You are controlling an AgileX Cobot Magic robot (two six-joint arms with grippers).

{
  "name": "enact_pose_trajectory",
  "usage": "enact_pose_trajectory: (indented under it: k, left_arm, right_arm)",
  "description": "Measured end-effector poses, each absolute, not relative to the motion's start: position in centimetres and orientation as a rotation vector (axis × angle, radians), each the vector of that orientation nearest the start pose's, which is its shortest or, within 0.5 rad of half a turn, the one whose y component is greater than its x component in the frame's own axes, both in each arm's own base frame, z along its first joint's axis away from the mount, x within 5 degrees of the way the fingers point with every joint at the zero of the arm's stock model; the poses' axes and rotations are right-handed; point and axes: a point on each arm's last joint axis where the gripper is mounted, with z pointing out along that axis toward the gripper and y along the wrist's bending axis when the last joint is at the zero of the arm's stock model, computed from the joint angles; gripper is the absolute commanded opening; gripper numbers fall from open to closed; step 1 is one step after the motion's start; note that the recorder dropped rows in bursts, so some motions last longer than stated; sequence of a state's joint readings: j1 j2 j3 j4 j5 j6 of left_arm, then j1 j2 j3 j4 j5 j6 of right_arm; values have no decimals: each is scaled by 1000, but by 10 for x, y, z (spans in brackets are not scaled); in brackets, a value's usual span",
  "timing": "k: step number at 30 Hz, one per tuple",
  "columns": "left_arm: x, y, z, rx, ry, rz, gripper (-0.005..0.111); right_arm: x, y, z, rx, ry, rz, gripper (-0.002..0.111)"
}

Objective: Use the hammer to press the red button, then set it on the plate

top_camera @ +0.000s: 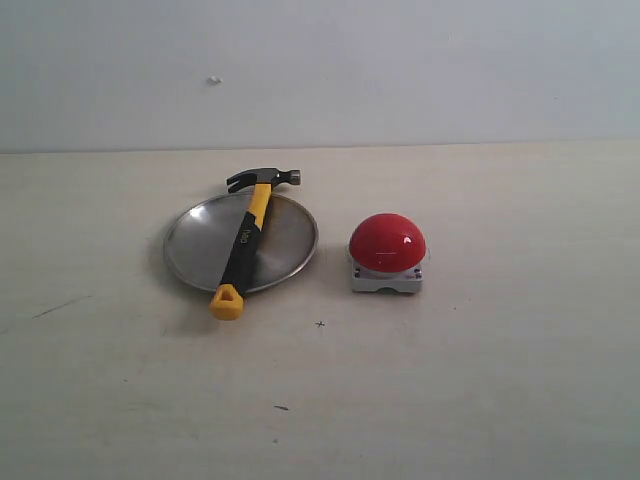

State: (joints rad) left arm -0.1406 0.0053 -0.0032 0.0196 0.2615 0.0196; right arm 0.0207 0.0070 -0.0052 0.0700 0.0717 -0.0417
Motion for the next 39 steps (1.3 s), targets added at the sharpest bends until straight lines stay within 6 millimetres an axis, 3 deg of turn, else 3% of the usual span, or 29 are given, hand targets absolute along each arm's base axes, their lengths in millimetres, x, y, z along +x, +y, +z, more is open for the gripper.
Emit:
enact_pose_trajectory:
  k: [10, 39]
  left_arm:
    - [55, -7, 190, 153, 1741, -70, 0]
    - [55, -7, 190, 153, 1741, -70, 0]
  right_arm:
    - [55, -5, 190, 116, 1748, 21, 0]
    - [55, -5, 190, 131, 1754, 32, 0]
